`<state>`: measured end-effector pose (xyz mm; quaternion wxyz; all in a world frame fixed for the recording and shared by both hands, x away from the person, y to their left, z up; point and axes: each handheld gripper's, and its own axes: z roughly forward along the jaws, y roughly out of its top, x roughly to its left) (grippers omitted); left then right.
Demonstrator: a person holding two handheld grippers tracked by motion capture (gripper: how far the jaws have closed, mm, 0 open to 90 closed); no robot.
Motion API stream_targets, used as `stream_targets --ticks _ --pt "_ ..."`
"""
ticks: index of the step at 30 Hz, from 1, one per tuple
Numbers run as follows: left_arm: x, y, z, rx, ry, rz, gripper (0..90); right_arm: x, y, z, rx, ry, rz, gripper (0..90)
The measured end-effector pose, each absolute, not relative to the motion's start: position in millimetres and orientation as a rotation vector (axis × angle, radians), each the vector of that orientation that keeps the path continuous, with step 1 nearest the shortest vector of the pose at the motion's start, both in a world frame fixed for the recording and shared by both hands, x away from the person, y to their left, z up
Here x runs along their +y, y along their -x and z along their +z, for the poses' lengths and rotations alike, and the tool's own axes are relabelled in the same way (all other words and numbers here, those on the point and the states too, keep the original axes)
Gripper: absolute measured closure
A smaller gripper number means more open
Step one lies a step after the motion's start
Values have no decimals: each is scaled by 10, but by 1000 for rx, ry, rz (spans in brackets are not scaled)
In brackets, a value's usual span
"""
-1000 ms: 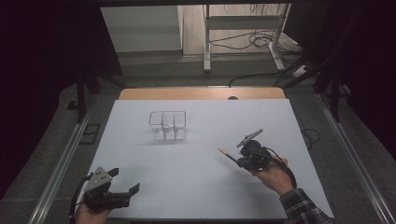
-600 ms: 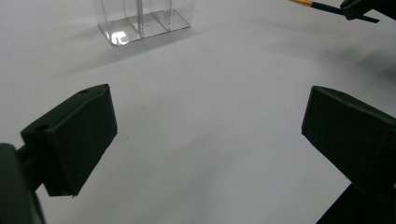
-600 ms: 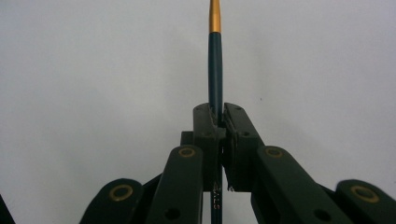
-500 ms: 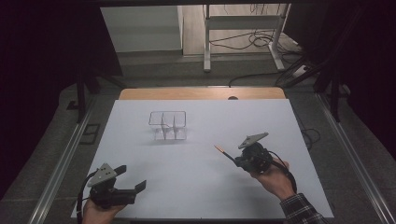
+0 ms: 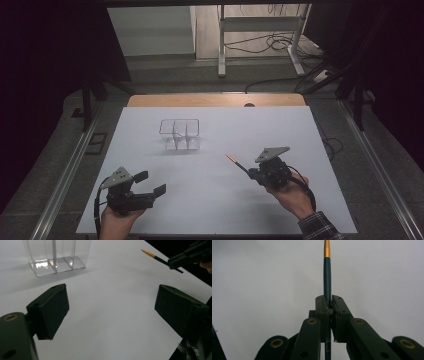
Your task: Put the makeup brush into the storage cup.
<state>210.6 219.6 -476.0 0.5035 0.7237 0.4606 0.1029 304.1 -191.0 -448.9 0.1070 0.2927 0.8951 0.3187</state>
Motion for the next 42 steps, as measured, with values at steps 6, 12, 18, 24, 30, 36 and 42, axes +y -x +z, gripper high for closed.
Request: stream_targets --ticks 6,12,18,24,30,36,42 --pt "2076 -2215 -4749 1100 -1727 201 167 -1891 -3012 -4471 2622 -870 979 840" --pt "1938 -2325 -4725 1075 -1707 166 203 -1869 -2978 -4460 2604 -853 1001 840" --pt "1828 -2422 -4717 1060 -1674 122 247 -1869 -2953 -4446 2594 -867 1044 840" --pt "1719 -2505 -4721 1047 -1652 76 282 -1847 -2934 -4440 2589 -864 1064 840" --pt "1632 -2579 -4749 1037 -1627 37 310 -1806 -2912 -4436 2587 -853 1079 840" --pt "1552 -2643 -4774 1040 -1585 1 336 -1777 -2893 -4433 2577 -847 1090 840" --pt "1461 -2691 -4791 1044 -1560 -23 359 -1742 -2875 -4437 2569 -845 1113 840"
